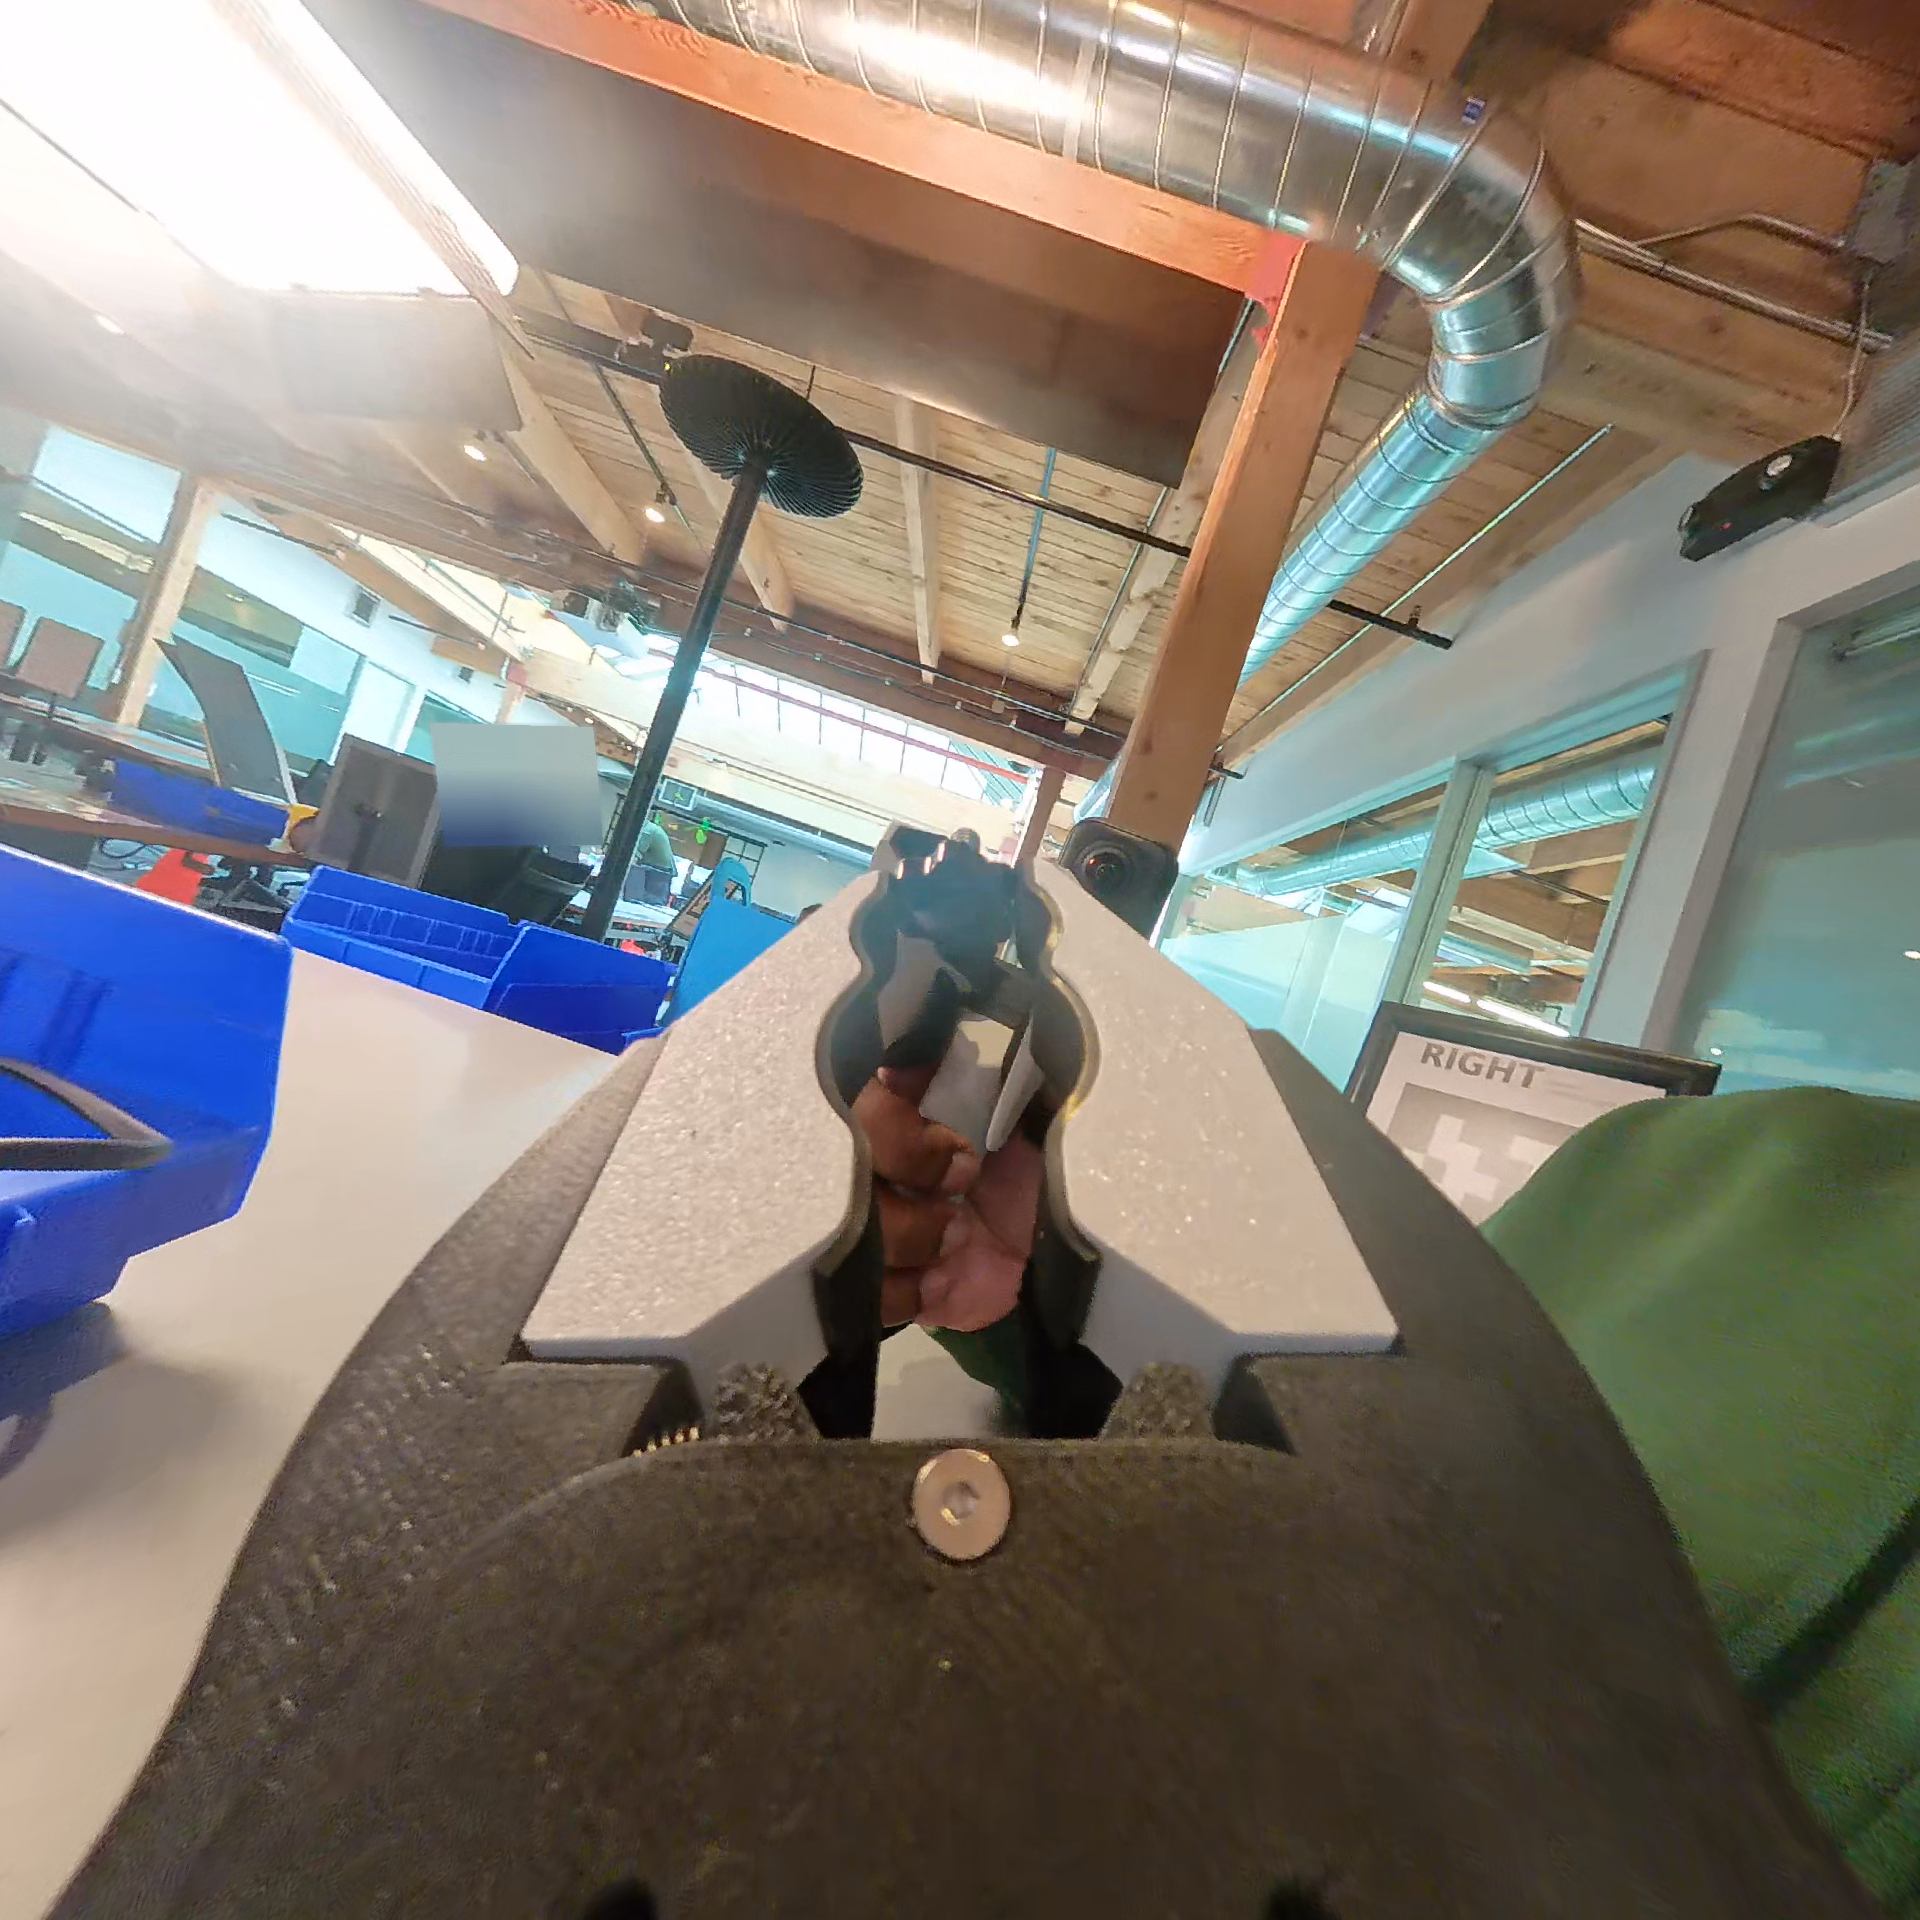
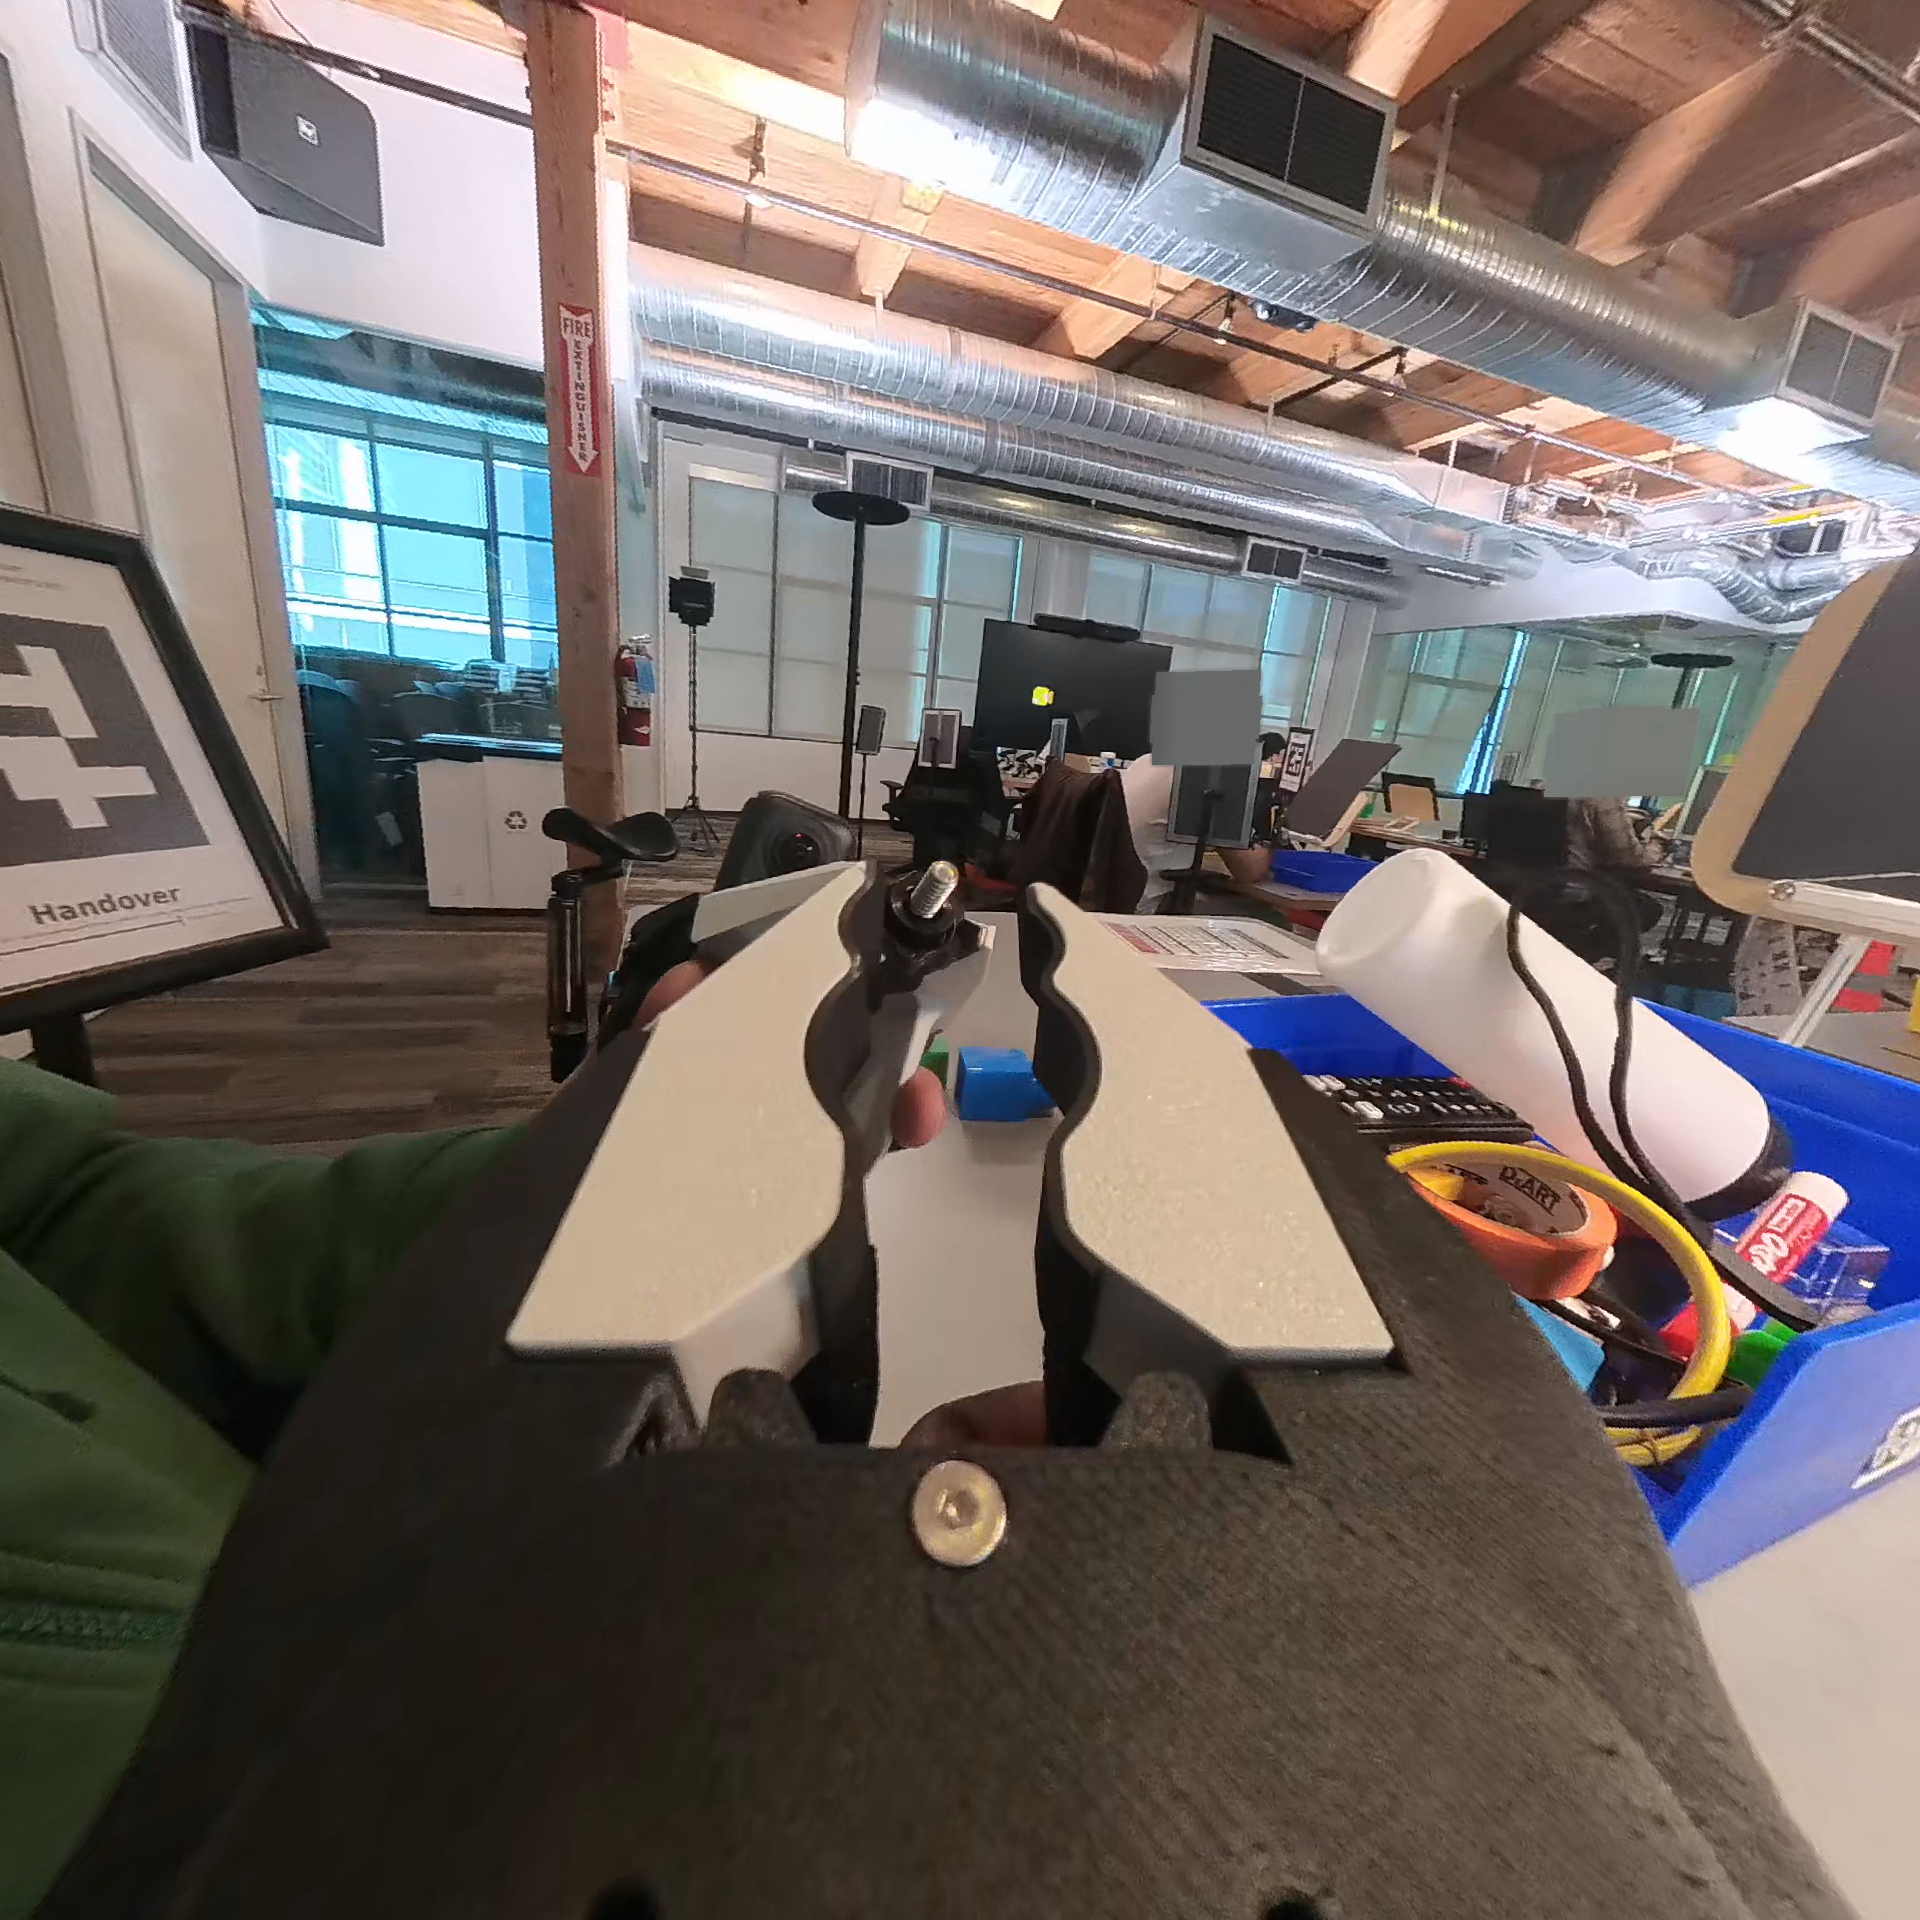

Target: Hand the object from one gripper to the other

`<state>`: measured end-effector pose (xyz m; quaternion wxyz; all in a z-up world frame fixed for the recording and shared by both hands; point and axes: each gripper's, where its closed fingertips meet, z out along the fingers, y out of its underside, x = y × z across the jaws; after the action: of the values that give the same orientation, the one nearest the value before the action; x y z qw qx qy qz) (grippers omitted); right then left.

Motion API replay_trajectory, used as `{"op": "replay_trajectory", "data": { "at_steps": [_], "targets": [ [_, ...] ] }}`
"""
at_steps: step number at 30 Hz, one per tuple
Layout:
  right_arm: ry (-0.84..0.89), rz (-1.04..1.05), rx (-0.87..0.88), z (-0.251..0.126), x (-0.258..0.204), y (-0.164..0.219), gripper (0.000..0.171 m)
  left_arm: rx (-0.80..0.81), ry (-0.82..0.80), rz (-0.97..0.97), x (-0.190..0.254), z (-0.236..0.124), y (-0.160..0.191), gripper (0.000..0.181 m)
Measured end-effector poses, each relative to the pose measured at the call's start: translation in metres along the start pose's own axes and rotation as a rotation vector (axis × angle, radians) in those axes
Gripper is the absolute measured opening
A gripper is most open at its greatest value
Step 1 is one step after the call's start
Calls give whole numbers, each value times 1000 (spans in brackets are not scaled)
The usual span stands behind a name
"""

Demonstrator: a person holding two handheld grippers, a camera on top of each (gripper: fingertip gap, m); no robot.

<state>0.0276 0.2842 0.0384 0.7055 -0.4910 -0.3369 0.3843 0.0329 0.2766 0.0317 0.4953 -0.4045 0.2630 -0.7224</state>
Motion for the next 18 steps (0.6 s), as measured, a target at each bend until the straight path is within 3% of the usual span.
{"op": "replay_trajectory", "data": {
  "at_steps": [18],
  "targets": [
    [-87,20,9,1,-15,-1,18,-24,137,-90,18,3,5,22]
  ]
}}
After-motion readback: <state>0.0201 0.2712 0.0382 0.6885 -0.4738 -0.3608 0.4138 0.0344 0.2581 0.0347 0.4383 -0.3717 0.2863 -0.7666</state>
